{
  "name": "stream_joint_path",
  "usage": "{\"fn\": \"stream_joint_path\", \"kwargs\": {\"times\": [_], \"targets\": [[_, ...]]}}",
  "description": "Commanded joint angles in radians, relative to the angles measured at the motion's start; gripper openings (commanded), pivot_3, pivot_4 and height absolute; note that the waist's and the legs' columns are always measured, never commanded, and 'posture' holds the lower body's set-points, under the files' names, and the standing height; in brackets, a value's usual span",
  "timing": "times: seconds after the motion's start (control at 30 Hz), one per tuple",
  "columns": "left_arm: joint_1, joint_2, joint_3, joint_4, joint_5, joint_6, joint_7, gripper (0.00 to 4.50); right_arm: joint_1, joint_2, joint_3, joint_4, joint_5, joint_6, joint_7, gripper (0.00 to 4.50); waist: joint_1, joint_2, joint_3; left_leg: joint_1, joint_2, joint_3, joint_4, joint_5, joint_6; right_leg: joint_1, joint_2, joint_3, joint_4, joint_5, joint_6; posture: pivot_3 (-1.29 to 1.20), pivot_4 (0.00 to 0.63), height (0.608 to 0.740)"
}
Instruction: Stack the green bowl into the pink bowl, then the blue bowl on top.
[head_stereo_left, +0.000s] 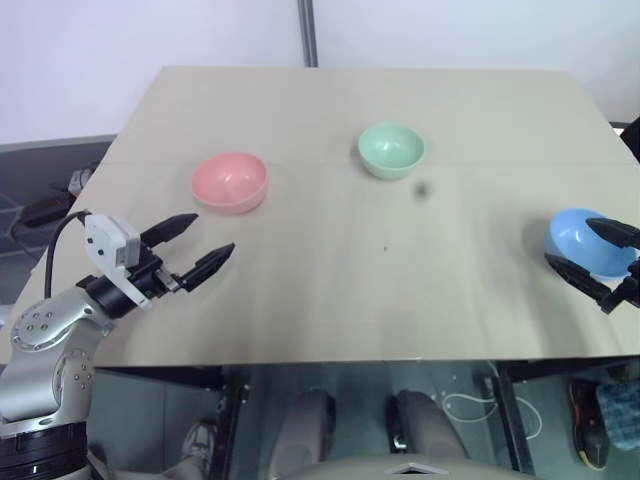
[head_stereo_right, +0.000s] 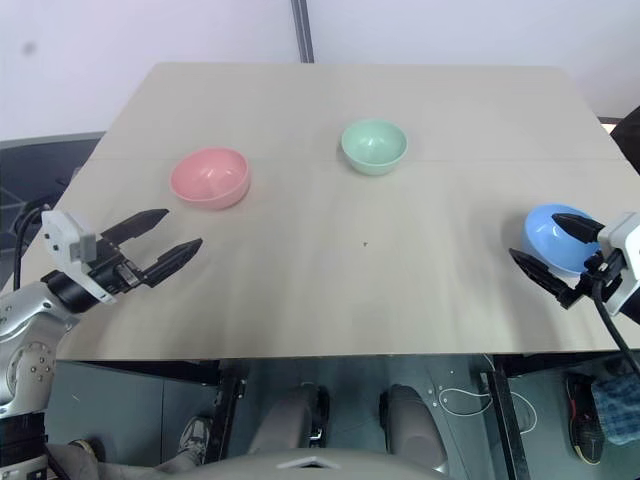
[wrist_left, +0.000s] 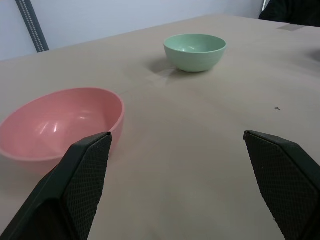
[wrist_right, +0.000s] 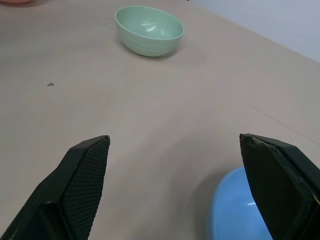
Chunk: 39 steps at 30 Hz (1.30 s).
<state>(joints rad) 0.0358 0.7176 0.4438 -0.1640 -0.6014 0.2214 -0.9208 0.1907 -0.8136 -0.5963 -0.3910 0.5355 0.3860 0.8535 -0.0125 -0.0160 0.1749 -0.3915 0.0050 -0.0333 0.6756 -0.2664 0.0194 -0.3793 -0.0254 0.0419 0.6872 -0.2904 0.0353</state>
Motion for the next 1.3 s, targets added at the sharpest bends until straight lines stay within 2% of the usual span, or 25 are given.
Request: {"fn": "stream_joint_path", "kwargs": {"times": [0.03,0.3,0.47,0.53,0.6,0.73,0.8,0.9,1.13,1.23,1.3], "targets": [[-0.02,0.018,0.027,-0.013,-0.023,0.011,-0.003,4.46,0.001,-0.009,-0.011,-0.043,0.004,-0.003,-0.005,4.5,0.0,0.0,0.0,0.0,0.0,0.0,0.0,0.0,0.0,0.0,0.0,0.0,0.0,0.0,0.0,0.0,0.15,0.74],[-0.069,-0.015,-0.006,-0.014,-0.002,0.018,0.025,4.46,-0.028,0.003,0.07,-0.067,-0.052,0.023,-0.091,4.5,0.0,0.0,0.0,0.0,0.0,0.0,-0.004,0.0,0.0,0.0,0.0,0.0,-0.004,0.0,0.0,0.0,0.15,0.74],[-0.146,-0.028,-0.066,-0.029,0.216,0.014,0.264,4.46,-0.103,0.016,0.175,-0.089,-0.011,0.03,-0.07,4.5,0.001,0.0,0.0,-0.001,0.0,-0.001,-0.005,0.0,0.0,0.0,0.0,-0.001,-0.007,0.0,0.0,0.0,0.15,0.74],[-0.209,-0.003,-0.113,-0.044,0.279,0.043,0.307,4.46,-0.137,0.028,0.24,-0.106,-0.006,0.008,-0.042,4.5,0.002,-0.001,0.0,-0.001,0.0,-0.001,-0.005,0.0,0.0,0.0,0.0,-0.001,-0.007,0.0,0.0,0.0,0.15,0.74],[-0.29,0.063,-0.202,-0.026,0.405,0.06,0.324,4.46,-0.16,0.04,0.316,-0.124,-0.025,-0.024,-0.016,4.5,0.004,-0.001,0.0,-0.002,0.0,-0.002,-0.005,0.0,0.0,0.0,0.0,-0.002,-0.007,0.0,0.0,0.0,0.15,0.74],[-0.453,0.158,-0.4,0.106,0.619,0.042,0.3,4.46,-0.213,0.083,0.441,-0.121,-0.073,-0.063,-0.017,4.5,0.004,-0.001,0.0,-0.003,-0.002,-0.003,-0.006,0.0,0.0,-0.001,0.001,-0.004,-0.008,0.0,0.0,0.0,0.15,0.74],[-0.522,0.176,-0.51,0.179,0.703,0.039,0.251,4.46,-0.23,0.102,0.478,-0.114,-0.095,-0.084,-0.019,4.5,0.002,-0.001,0.0,-0.003,-0.003,-0.002,-0.006,0.0,0.0,-0.002,0.001,-0.005,-0.008,0.0,0.001,0.0,0.15,0.74],[-0.6,0.177,-0.644,0.258,0.798,-0.01,0.165,3.65,-0.243,0.12,0.493,-0.11,-0.107,-0.093,-0.029,4.5,0.0,-0.001,0.001,-0.005,-0.003,0.0,-0.006,0.0,0.0,-0.003,0.004,-0.004,-0.008,0.0,0.001,0.0,0.15,0.74],[-0.722,0.097,-0.702,0.391,0.845,-0.054,0.141,0.04,-0.211,0.129,0.477,-0.134,-0.129,-0.098,-0.063,4.5,0.006,-0.002,0.001,-0.017,-0.002,-0.001,-0.003,0.0,0.0,-0.017,0.004,-0.005,-0.004,0.0,0.0,0.0,0.15,0.74],[-0.741,0.078,-0.685,0.391,0.823,-0.062,0.123,0.04,-0.193,0.129,0.469,-0.142,-0.135,-0.104,-0.075,4.5,0.005,-0.002,0.001,-0.023,-0.002,-0.001,0.001,0.0,0.0,-0.022,0.004,-0.004,0.001,0.0,0.0,0.0,0.15,0.74],[-0.736,0.06,-0.657,0.33,0.743,-0.056,0.061,0.04,-0.182,0.133,0.463,-0.146,-0.138,-0.108,-0.086,4.5,0.001,-0.002,0.001,-0.024,-0.003,0.0,0.004,0.0,0.0,-0.023,0.001,-0.004,0.002,0.0,0.001,0.0,0.15,0.74]]}}
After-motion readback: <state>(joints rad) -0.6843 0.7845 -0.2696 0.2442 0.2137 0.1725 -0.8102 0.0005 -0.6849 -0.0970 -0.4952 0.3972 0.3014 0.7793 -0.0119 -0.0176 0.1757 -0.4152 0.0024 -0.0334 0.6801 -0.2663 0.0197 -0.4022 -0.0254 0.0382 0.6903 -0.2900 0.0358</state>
